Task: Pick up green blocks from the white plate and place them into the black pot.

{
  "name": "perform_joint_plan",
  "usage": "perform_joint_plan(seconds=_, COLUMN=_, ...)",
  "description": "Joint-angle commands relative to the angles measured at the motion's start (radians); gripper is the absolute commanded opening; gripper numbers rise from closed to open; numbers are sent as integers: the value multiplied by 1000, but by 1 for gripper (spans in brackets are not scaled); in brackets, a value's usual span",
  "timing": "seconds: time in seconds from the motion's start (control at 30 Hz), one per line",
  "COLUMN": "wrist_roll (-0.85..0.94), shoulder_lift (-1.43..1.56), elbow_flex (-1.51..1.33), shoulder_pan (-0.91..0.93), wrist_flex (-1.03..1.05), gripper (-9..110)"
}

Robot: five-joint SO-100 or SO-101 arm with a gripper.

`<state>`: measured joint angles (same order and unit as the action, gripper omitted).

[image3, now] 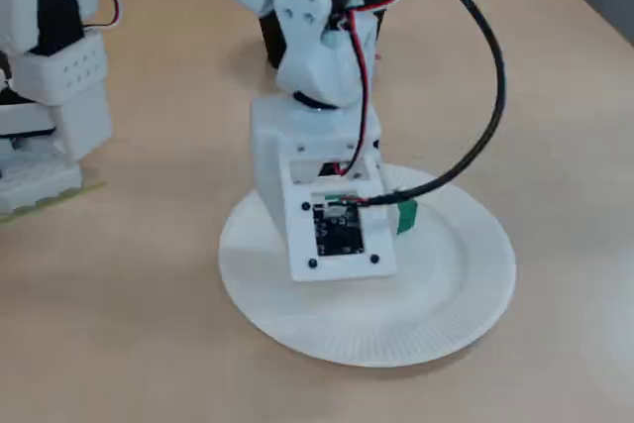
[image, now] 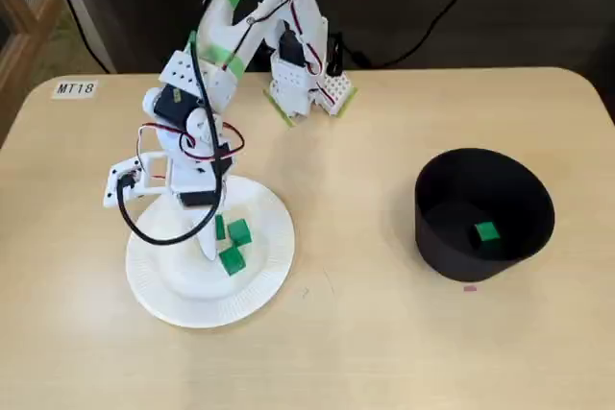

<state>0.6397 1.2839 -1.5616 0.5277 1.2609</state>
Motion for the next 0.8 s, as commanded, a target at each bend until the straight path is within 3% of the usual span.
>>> perform_joint_plan(seconds=0.0, wrist_roll=-37, shoulder_lift=-6, elbow_flex=46, shoulder_pan=-11, wrist_flex=-26, gripper=10)
perform_joint_plan(seconds=0.03, wrist_roll=-54, shoulder_lift=-14, elbow_flex=48, shoulder_pan=-14, wrist_flex=-41, gripper=-1)
perform_joint_plan(seconds=0.07, wrist_roll=-57, shoulder_lift=-21, elbow_flex=52, shoulder_pan=-17, wrist_flex=-44, gripper=-2)
perform_joint_plan(seconds=0.33, wrist_roll=-104, shoulder_lift=48, elbow_flex=54, shoulder_pan=-66, wrist_flex=-57, gripper=-2)
perform_joint_plan(seconds=0.6, wrist_roll=-391, shoulder_lift=583, elbow_flex=49, shoulder_pan=-241, wrist_flex=-348, gripper=-2)
perform_joint_plan(seconds=0.77, wrist_roll=-561, shoulder_lift=825, elbow_flex=-32, shoulder_pan=-476, wrist_flex=-425, gripper=-2)
